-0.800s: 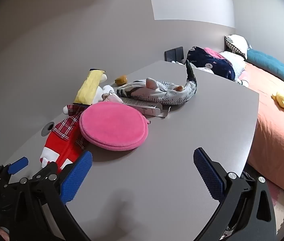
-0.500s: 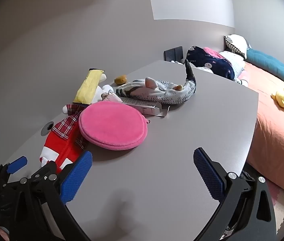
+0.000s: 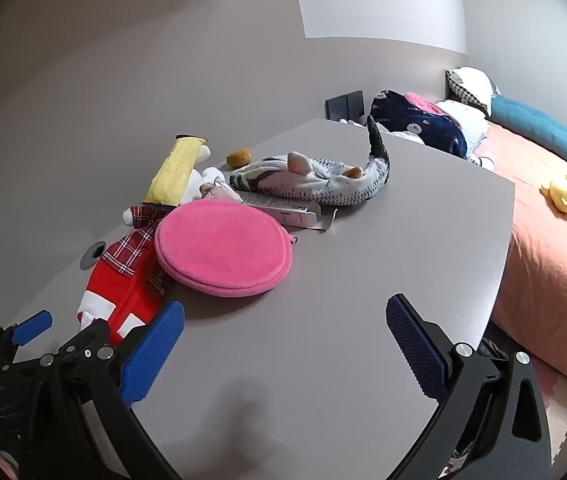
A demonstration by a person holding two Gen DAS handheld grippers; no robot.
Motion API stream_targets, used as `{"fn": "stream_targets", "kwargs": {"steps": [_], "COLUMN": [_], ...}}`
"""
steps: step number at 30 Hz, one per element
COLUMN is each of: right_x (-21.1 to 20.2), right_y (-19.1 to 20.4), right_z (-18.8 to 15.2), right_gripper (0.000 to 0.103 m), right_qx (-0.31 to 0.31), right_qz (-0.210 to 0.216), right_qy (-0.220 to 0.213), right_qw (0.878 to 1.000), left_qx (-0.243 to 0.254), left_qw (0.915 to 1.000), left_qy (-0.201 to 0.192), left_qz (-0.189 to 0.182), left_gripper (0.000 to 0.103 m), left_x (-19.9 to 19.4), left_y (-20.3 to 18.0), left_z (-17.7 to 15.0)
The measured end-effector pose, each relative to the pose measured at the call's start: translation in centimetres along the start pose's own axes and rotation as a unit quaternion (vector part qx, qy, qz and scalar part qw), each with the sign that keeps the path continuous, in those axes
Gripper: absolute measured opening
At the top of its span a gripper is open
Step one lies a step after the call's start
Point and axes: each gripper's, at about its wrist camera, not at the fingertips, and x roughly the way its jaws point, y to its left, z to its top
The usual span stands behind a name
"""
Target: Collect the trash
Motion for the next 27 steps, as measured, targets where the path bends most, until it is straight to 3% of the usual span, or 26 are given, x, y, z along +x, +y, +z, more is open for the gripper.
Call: {"fn": "stream_targets", "kwargs": {"steps": [27], "right_x": [-0.19], "right_y": [-0.26], "right_z": [-0.19], "right_gripper": [0.101], "right_qx": [0.004], "right_qz": [-0.005], "right_qy": [0.004], "right_qw": [1.000], "left_qx": [0.000], "left_qw": [1.0000], "left_qy": [0.004], "left_qz": [-0.005], "left_gripper": [0.097], "left_x": [0.31], "left_y": [-0.28], "left_z": [0.07]}}
